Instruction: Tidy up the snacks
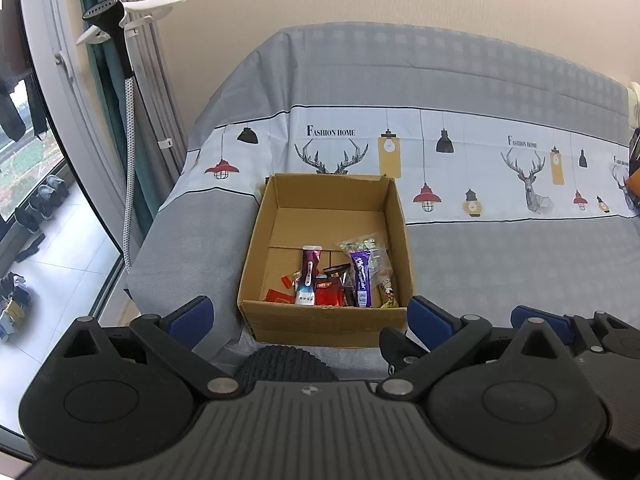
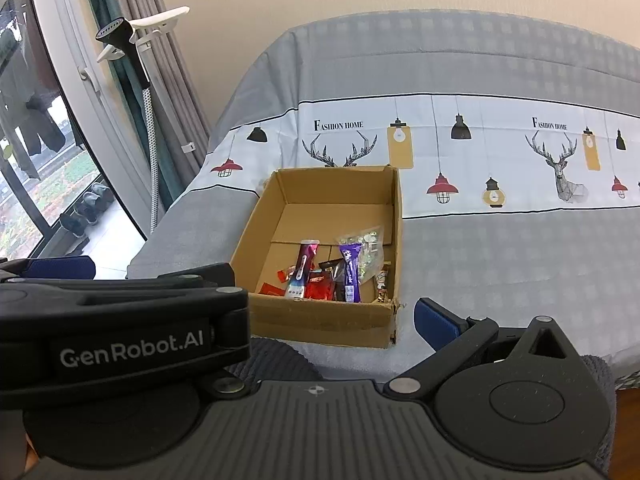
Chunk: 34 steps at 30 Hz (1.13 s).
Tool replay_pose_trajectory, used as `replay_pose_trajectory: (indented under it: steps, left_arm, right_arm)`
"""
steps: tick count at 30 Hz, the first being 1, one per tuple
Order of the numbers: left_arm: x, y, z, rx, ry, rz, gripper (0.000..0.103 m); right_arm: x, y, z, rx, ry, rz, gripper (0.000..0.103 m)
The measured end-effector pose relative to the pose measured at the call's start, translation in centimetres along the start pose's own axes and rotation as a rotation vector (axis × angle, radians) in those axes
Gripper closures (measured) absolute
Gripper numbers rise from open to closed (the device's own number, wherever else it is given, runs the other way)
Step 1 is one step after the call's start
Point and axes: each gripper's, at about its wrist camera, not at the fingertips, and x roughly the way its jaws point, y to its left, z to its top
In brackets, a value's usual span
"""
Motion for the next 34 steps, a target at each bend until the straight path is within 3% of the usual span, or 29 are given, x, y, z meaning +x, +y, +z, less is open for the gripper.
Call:
replay_pose_trajectory:
  steps: [34]
  left_arm:
    - [-0.18, 0.06, -0.42, 0.007, -0.002, 0.022, 0.0]
  right_arm:
    - [-0.06, -0.08, -0.35, 0.002, 0.002, 0.019, 0.001]
